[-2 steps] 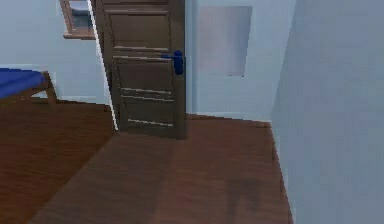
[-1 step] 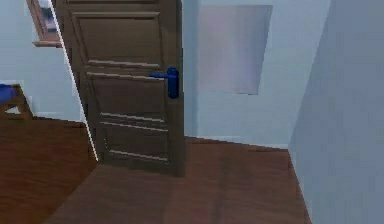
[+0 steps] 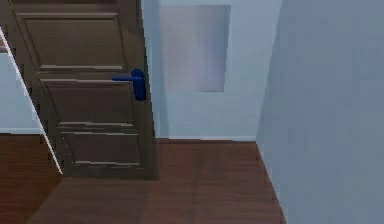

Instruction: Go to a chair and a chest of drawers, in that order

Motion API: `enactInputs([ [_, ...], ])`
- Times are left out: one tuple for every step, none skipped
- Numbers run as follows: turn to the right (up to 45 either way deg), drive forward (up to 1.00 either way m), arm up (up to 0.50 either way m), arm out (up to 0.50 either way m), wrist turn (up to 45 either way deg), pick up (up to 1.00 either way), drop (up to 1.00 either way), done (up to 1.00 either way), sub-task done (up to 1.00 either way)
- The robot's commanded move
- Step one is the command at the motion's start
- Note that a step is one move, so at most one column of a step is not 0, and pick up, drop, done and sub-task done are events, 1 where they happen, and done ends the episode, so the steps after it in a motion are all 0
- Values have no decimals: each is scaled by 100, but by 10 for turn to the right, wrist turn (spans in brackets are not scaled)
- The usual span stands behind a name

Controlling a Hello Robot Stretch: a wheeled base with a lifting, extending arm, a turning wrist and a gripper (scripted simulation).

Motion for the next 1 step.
enactInputs([
  [0, 30, 0, 0, 0, 0, 0, 0, 0],
])
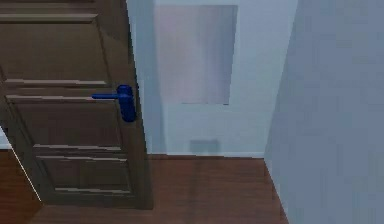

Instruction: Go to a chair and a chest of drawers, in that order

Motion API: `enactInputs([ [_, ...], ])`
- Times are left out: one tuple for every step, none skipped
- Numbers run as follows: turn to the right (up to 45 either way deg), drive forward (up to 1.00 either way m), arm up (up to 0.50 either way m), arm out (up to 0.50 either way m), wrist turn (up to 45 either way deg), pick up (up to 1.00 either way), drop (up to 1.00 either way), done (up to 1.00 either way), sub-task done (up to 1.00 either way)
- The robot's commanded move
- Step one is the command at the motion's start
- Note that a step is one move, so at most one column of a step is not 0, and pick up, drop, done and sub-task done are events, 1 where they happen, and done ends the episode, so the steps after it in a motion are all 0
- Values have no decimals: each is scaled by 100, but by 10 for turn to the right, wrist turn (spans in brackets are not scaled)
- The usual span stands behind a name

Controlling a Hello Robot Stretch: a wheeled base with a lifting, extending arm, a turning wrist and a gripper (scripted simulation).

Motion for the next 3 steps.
enactInputs([
  [-450, 0, 0, 0, 0, 0, 0, 0, 0],
  [-450, 0, 0, 0, 0, 0, 0, 0, 0],
  [-30, 0, 0, 0, 0, 0, 0, 0, 0],
])
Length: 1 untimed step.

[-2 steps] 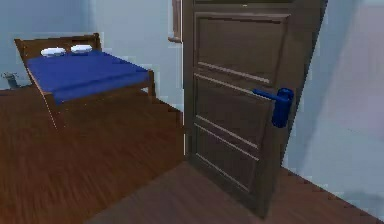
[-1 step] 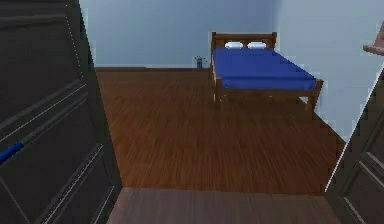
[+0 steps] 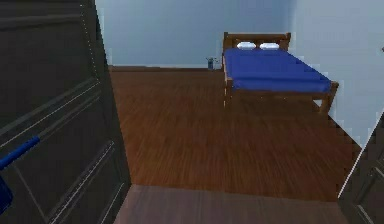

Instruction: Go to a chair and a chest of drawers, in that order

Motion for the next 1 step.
enactInputs([
  [0, 80, 0, 0, 0, 0, 0, 0, 0],
])
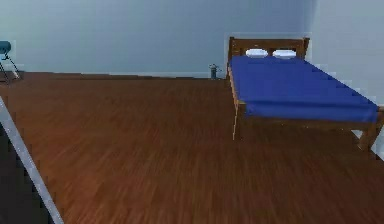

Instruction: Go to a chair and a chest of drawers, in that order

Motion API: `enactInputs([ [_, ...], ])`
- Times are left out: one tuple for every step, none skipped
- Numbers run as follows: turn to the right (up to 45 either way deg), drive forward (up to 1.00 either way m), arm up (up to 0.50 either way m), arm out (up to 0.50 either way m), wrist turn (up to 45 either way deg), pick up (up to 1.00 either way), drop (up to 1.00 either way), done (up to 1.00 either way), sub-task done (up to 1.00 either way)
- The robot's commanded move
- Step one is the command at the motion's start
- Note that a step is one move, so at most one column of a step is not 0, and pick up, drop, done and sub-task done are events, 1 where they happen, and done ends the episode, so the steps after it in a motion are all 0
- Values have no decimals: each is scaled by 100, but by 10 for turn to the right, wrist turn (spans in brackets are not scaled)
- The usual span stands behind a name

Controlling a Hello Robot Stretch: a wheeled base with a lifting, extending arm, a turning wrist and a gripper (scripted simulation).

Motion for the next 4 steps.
enactInputs([
  [-150, 0, 0, 0, 0, 0, 0, 0, 0],
  [0, 100, 0, 0, 0, 0, 0, 0, 0],
  [-390, 0, 0, 0, 0, 0, 0, 0, 0],
  [0, 5, 0, 0, 0, 0, 0, 0, 0],
])
